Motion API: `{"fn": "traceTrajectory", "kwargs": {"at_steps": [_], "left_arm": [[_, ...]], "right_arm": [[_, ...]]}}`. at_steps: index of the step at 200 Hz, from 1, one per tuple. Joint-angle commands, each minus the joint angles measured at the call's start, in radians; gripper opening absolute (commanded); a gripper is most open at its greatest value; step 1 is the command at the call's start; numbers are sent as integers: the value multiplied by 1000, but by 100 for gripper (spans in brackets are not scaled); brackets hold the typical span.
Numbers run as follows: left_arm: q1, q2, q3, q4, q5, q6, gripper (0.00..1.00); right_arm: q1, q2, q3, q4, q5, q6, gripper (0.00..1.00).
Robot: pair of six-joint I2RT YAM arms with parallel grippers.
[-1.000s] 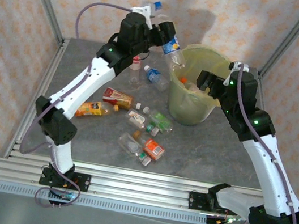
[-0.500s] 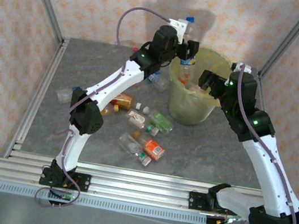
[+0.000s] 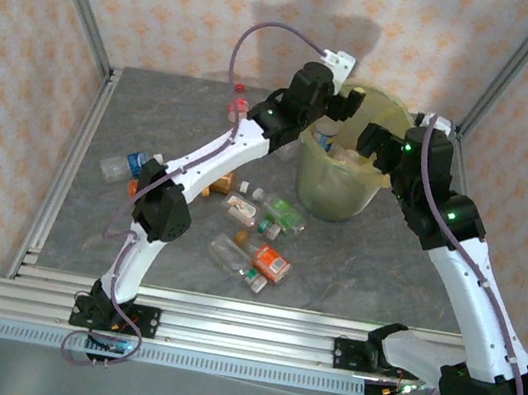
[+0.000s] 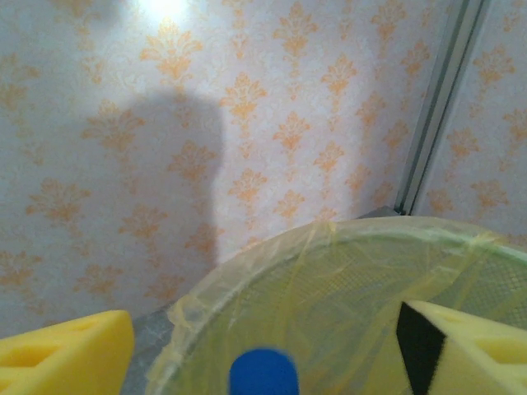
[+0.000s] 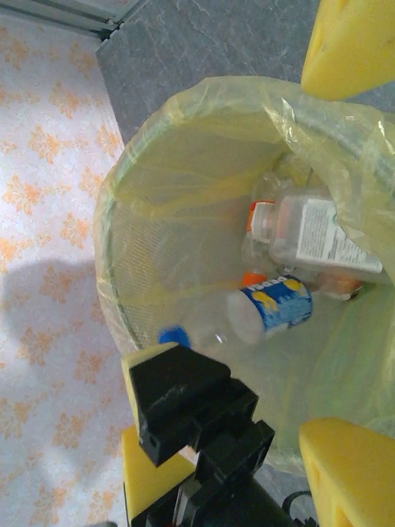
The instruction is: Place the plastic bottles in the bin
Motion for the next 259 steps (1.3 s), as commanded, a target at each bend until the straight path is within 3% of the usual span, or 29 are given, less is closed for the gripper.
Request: {"fn": "traceTrajectory", "kwargs": {"at_steps": [1, 68, 111, 136, 184, 214, 259], "left_arm": [[2, 21, 31, -3, -59, 34, 90], [0, -17, 46, -33, -126, 7, 90], [0, -160, 33, -117, -229, -83, 93], [0, -282, -33, -167, -329, -145, 100], [10, -642, -414, -162, -528, -283, 100], [68, -899, -705, -152, -571, -422, 100], [193, -1164, -993, -257, -685, -635, 100]], "right_arm": [[5, -22, 9, -27, 31, 15, 99], [6, -18, 14, -47, 39, 17, 99], [11, 8, 41, -77, -89, -22, 99], [71, 25, 60, -95, -119, -67, 99], [272, 106, 148, -184, -21, -140, 97], [419, 194, 223, -285, 74, -162, 96], [541, 359, 239, -320, -17, -131, 95]]}}
